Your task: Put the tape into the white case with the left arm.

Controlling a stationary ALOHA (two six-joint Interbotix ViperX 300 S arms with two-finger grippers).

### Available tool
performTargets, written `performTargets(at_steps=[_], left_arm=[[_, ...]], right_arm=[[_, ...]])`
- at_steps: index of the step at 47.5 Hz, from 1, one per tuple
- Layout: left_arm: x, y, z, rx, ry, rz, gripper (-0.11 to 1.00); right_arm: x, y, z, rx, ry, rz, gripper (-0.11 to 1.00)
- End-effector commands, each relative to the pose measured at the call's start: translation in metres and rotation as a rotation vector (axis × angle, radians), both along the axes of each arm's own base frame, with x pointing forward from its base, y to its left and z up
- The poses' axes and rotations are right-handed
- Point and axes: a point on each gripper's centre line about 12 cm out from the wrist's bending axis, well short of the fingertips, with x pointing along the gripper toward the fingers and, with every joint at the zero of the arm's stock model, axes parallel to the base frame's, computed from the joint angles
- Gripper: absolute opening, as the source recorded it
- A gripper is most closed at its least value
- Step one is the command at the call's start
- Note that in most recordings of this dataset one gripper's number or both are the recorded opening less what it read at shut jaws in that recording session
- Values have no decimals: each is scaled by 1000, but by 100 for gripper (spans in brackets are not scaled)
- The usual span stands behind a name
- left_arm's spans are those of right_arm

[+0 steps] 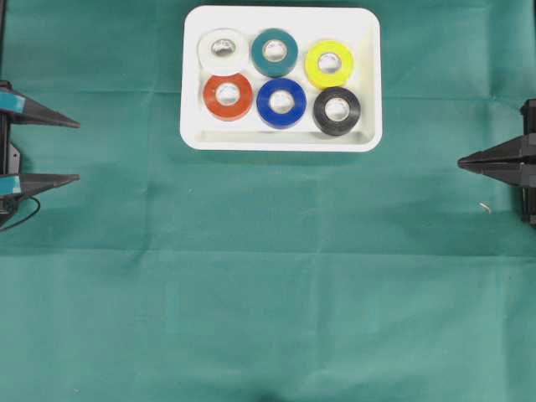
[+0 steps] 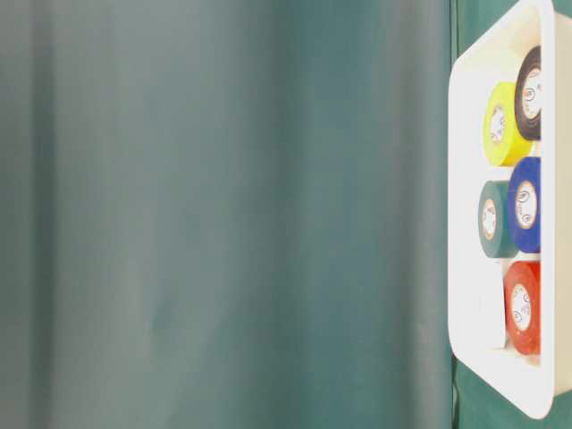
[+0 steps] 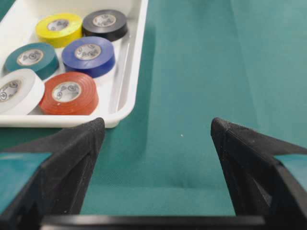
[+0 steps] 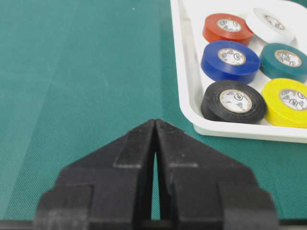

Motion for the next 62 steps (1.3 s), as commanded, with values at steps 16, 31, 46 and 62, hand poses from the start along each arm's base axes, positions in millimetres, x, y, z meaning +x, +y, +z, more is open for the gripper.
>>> performTargets(at_steps=[16,31,46,62], left_arm=[[1,1,3,5,-6,4,91],[1,1,3,5,-4,4,91],[1,1,2,6,-3,4,91],[1,1,1,6,0,4,91]], right_arm=[[4,0,11,-1,-26,-1,-9],[4,0,12,-1,-29,-1,-9],[8,-1,23,-3,-54,-1,-9],[9,-1,24,-2,-29,-2,-9]])
